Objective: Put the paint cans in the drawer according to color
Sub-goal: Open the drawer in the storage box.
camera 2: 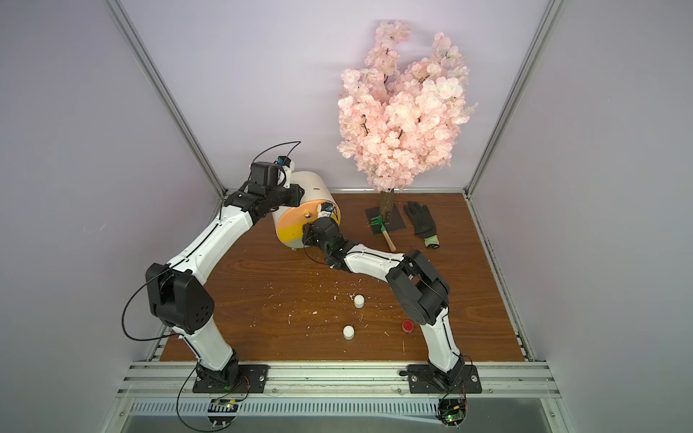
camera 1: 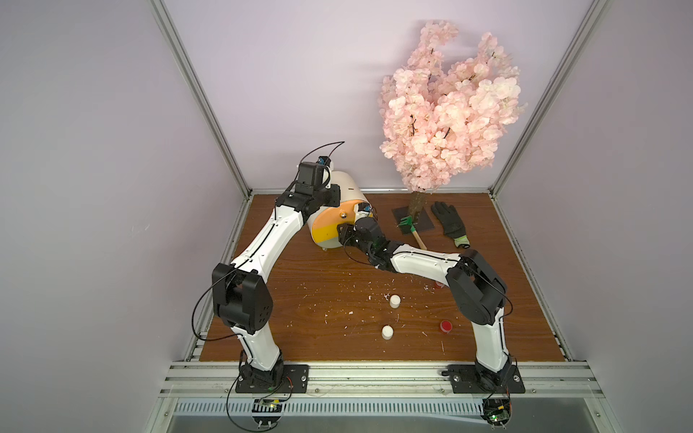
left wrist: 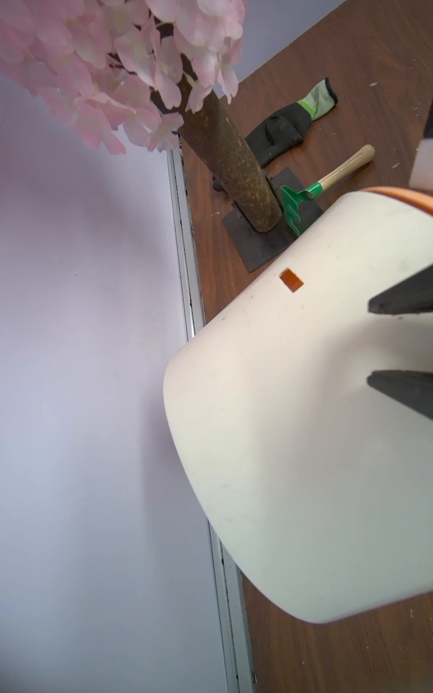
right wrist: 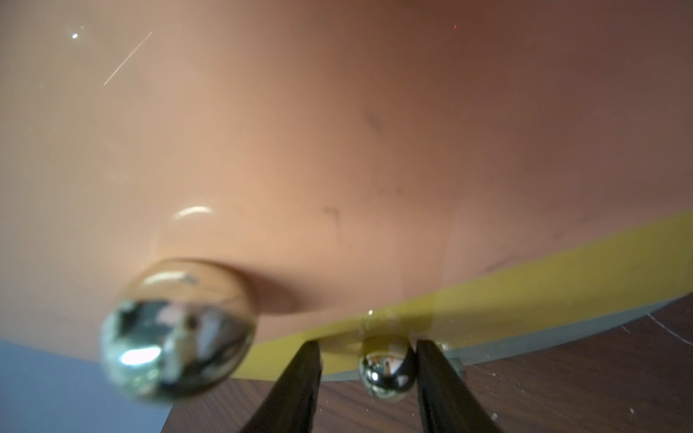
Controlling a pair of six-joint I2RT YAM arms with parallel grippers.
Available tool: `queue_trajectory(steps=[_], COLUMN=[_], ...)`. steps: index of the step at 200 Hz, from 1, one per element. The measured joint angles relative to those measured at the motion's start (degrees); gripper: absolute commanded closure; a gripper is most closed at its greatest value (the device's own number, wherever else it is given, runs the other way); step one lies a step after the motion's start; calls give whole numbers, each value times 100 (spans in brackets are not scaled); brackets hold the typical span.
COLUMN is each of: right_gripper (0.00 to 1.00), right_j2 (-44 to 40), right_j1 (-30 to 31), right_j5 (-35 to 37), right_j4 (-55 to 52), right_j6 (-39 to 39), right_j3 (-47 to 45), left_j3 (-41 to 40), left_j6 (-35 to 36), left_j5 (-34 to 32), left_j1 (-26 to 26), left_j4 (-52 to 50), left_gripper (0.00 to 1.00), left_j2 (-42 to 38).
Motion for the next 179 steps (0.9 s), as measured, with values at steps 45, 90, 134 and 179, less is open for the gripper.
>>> queue_trajectory(steps=[45,90,134,179], right_gripper=[63,71,81,84], right_j2=[0,0,-48,-365], right_j1=[-2,-11,-11,-2], right_j5=[4,2,0,-28], right_j4=[-17,13,415,527], right_j6=[33,79,105,105], right_j3=[0,-50,-326,-774], left_j3=[-17,-79,-94,-129], left_j6=[4,20,22,26], left_j5=[-4,-11,-24,-57], left_j1=[0,0,0,0], left_j4=[24,87,103,170], left_gripper=[70,69,69,69], left_j2=[-4,-33,-35,-35])
